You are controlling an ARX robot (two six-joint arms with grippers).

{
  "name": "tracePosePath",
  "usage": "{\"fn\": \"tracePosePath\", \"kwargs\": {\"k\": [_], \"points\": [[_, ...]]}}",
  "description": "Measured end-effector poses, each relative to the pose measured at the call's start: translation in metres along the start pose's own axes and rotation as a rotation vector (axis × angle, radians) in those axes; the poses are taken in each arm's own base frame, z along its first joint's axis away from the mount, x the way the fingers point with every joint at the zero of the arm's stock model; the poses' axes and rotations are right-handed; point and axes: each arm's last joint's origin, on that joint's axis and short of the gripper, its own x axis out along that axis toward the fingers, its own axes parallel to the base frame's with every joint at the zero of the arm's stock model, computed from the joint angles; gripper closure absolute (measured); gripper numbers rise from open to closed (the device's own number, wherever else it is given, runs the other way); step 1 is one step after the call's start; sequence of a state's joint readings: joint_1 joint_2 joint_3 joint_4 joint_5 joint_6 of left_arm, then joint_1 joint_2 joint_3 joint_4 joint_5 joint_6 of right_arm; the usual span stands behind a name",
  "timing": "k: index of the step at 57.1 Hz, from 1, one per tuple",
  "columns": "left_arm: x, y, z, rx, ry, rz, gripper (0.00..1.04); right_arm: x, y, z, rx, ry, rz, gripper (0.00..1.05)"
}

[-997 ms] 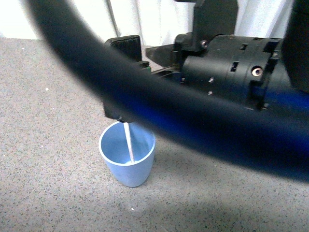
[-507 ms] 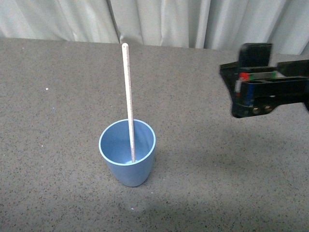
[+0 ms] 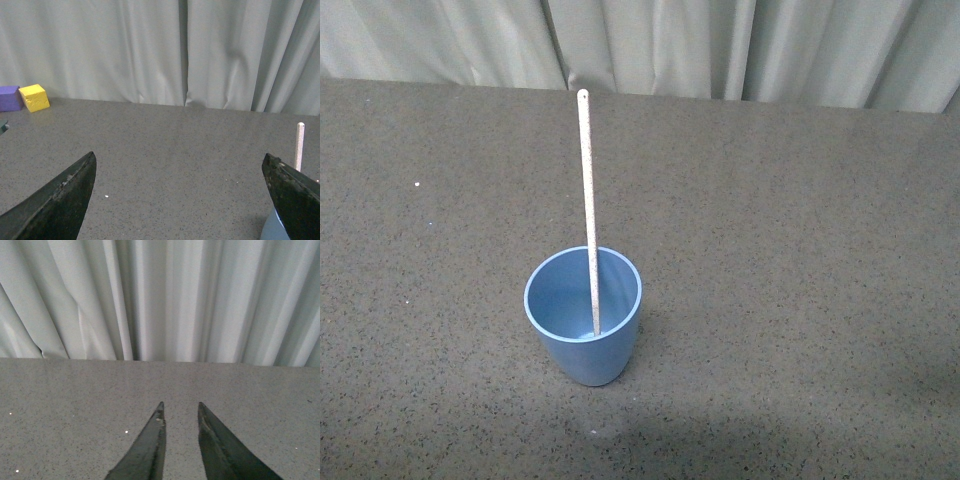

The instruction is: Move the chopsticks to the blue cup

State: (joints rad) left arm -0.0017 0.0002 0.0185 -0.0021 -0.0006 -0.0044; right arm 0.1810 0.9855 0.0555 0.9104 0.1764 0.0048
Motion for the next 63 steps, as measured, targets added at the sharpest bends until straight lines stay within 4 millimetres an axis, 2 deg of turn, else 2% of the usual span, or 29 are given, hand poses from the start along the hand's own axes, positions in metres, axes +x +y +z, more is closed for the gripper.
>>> {"fn": "tracePosePath", "kwargs": {"k": [3, 26, 63], "points": [[0.000, 0.000, 0.000, 0.000, 0.000, 0.000, 0.07, -0.005, -0.004, 0.000, -0.004, -0.002, 0.002, 1.04], [0.000, 0.000, 0.000, 0.000, 0.000, 0.000, 0.07, -0.028, -0.024, 0.003, 0.001, -0.012, -0.006, 1.04], [0.000, 0.000, 0.000, 0.000, 0.000, 0.000, 0.07, -0.048, -0.024, 0.006, 0.000, -0.027, -0.002, 1.04]]}}
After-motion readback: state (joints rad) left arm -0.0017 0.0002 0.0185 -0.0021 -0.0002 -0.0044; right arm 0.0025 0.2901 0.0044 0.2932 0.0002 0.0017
